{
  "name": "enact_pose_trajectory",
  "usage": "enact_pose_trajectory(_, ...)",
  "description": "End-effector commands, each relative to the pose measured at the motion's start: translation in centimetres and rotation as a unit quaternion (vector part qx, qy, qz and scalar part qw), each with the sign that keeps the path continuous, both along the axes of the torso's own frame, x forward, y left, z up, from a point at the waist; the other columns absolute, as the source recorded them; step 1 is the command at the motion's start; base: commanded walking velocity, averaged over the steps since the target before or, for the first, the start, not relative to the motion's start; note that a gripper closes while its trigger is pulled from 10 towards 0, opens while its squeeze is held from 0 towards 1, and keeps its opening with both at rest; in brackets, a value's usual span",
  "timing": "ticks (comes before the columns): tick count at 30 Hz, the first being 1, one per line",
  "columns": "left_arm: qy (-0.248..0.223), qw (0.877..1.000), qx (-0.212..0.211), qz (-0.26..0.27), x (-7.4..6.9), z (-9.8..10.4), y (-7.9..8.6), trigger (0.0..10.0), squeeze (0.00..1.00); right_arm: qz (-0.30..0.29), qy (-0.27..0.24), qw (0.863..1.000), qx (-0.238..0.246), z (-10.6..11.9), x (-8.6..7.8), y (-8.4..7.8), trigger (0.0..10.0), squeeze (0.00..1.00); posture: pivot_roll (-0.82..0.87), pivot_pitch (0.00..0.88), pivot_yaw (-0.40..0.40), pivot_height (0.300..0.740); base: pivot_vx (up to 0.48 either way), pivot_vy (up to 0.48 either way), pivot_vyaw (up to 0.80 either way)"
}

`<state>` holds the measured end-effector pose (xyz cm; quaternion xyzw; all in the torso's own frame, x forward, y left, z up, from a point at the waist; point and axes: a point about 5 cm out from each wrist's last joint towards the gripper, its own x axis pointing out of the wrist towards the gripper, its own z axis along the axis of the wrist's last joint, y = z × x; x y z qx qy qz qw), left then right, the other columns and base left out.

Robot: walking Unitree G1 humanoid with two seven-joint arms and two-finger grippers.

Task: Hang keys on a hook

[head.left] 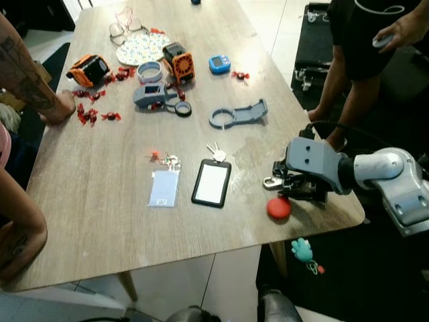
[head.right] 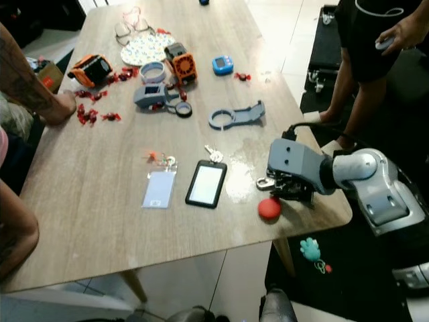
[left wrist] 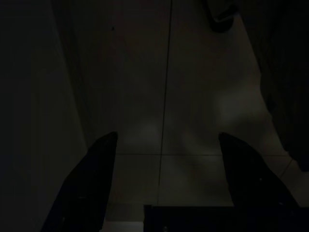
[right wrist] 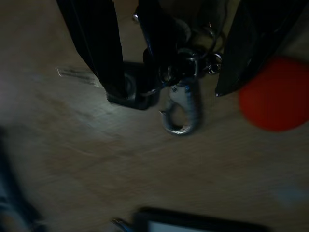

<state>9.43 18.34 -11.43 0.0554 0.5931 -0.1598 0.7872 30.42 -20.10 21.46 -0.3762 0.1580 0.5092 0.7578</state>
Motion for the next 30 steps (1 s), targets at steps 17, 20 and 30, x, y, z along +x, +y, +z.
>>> enact_pose_trajectory(17,-0.041,0.999,-0.017,-0.003,1.8,0.5,-0.7,10.0,0.0,0.014,0.084,0.996,0.02,-1.1,-1.6,0.6,10.0,0.0,-0.22,0.204,0.12,0.74,0.0,0.0,0.0)
enact_pose_trajectory(20,-0.041,0.999,-0.017,-0.004,1.8,0.5,-0.7,10.0,0.0,0.0,0.085,0.996,0.008,-1.5,-1.5,0.3,10.0,0.0,-0.22,0.201,0.12,0.74,0.0,0.0,0.0)
enact_pose_trajectory(30,-0.042,0.999,-0.016,-0.006,2.0,0.5,-0.7,10.0,0.0,-0.068,0.088,0.993,0.029,-2.4,-1.0,-0.3,10.0,0.0,-0.22,0.2,0.124,0.74,0.0,0.0,0.0)
